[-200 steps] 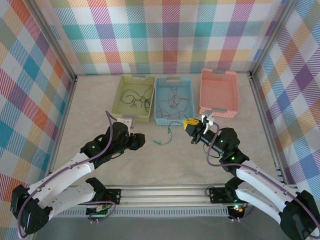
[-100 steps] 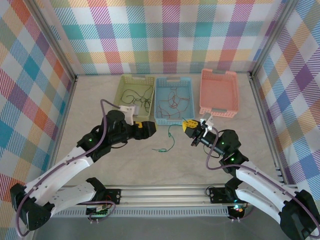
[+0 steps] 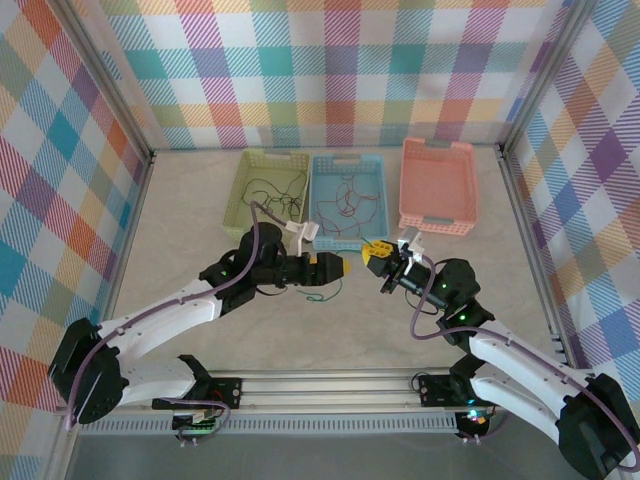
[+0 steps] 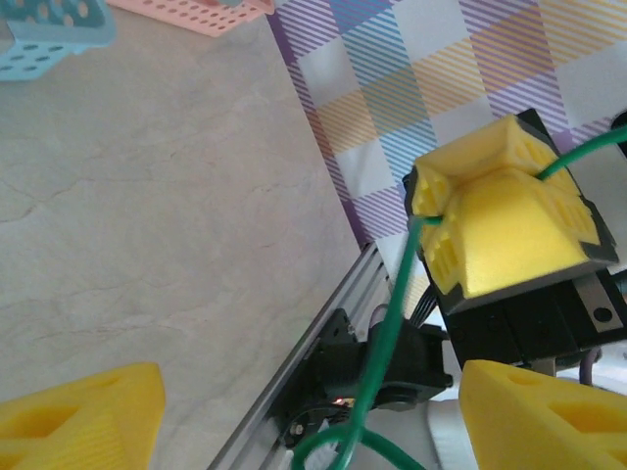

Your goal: Untangle the cables

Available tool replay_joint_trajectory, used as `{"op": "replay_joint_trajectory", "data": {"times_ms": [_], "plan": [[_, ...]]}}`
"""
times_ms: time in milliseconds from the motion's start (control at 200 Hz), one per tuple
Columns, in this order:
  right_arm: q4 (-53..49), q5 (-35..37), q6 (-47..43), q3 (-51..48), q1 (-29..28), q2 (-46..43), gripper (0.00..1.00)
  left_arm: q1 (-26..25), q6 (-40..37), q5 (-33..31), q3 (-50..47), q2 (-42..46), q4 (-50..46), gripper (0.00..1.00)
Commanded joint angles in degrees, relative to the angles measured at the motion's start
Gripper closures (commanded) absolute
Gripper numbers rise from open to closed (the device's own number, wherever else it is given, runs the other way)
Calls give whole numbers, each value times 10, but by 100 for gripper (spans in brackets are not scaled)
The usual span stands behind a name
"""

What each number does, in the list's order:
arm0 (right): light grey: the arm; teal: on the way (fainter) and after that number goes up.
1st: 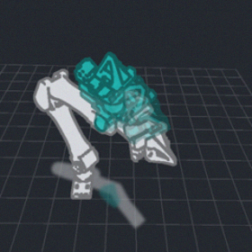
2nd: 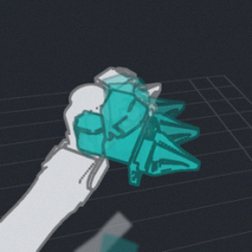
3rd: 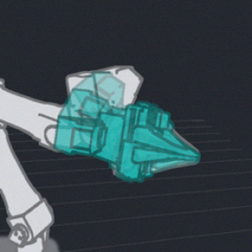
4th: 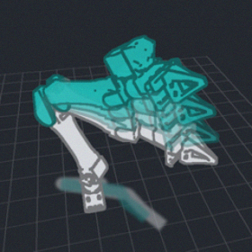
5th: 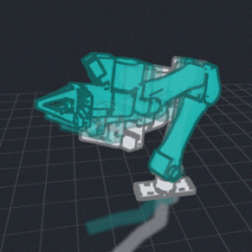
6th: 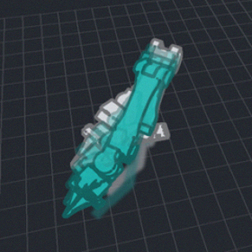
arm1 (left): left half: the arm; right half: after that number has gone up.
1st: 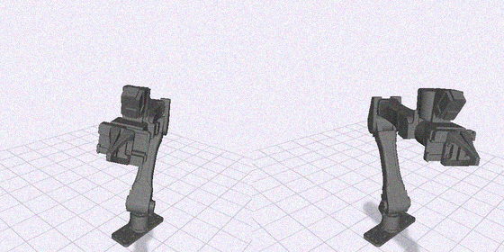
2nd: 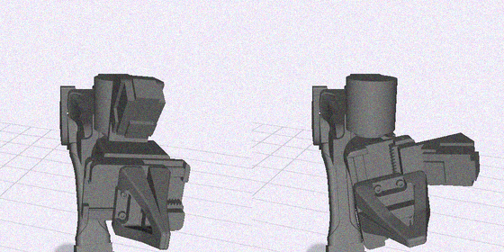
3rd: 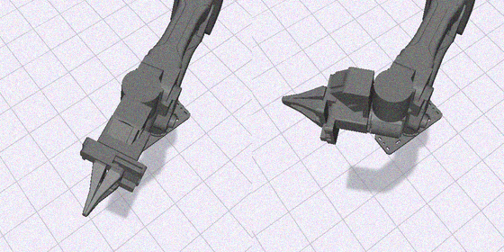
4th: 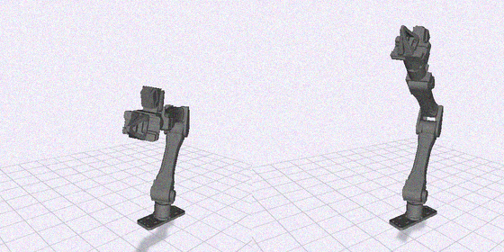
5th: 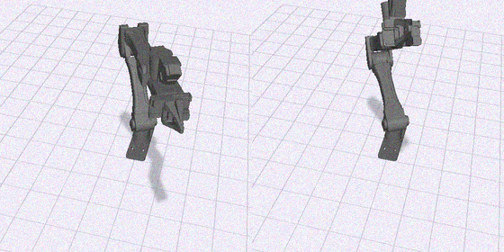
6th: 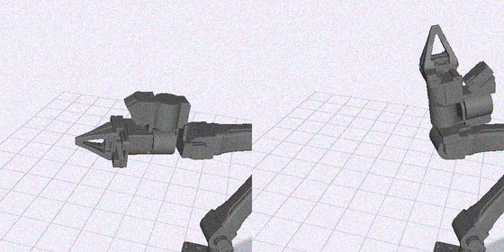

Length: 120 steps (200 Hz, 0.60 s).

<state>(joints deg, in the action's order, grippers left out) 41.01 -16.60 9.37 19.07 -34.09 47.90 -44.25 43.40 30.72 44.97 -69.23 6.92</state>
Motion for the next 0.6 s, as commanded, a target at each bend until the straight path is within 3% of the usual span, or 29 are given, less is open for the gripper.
{"op": "replay_joint_trajectory", "data": {"times_ms": [0, 325, 595], "plan": [[30, -8, -12, -4, 3, 1, 100, -14, 69, 16, -28, -23, 78, 22], [40, 27, -19, -14, 2, -4, 100, -53, 107, -4, -50, -29, 119, 23], [40, 41, -20, -19, 2, -15, 100, -59, 111, -3, -75, -35, 131, 47]]}}
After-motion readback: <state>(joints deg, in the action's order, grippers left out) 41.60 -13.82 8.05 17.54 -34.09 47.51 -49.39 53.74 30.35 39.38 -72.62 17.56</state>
